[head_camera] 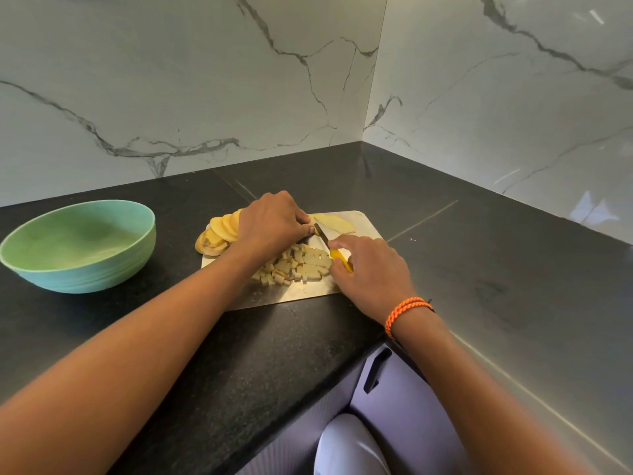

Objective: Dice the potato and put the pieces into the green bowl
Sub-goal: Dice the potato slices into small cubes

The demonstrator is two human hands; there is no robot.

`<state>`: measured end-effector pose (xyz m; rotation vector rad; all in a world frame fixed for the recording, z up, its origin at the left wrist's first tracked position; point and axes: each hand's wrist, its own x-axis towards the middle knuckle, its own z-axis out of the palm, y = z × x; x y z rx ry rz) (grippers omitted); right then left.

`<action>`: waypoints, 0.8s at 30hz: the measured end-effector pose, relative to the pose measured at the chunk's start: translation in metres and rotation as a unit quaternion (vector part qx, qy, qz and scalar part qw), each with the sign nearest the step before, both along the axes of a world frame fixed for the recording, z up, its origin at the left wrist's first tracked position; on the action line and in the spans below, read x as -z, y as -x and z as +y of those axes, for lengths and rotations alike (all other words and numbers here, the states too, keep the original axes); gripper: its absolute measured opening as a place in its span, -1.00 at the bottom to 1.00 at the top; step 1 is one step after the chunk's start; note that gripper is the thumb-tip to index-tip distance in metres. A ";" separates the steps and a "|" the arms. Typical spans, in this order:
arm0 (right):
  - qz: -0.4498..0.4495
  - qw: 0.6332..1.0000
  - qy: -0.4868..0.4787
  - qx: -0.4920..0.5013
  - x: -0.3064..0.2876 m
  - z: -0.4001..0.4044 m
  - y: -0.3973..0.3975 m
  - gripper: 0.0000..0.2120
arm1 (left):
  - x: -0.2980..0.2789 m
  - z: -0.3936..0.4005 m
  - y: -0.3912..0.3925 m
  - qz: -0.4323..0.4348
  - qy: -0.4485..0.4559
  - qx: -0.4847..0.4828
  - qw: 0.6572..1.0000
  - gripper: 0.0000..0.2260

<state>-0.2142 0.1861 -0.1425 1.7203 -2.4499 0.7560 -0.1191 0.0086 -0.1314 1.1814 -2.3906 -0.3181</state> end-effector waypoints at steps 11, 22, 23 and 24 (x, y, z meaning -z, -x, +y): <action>-0.009 0.996 0.051 0.069 -0.018 0.016 0.028 -0.63 | 0.003 0.008 -0.004 0.034 0.039 -0.001 0.999 -0.79; 0.016 0.988 0.093 0.121 -0.006 -0.007 0.056 -0.67 | -0.003 0.004 0.003 0.020 0.057 0.090 0.994 -0.85; 0.015 0.988 0.094 0.119 -0.006 -0.008 0.056 -0.67 | -0.004 0.001 0.006 0.028 0.053 0.100 0.993 -0.82; 0.015 0.988 0.092 0.120 -0.005 -0.008 0.056 -0.67 | -0.005 -0.003 0.010 0.023 0.043 0.118 0.992 -0.74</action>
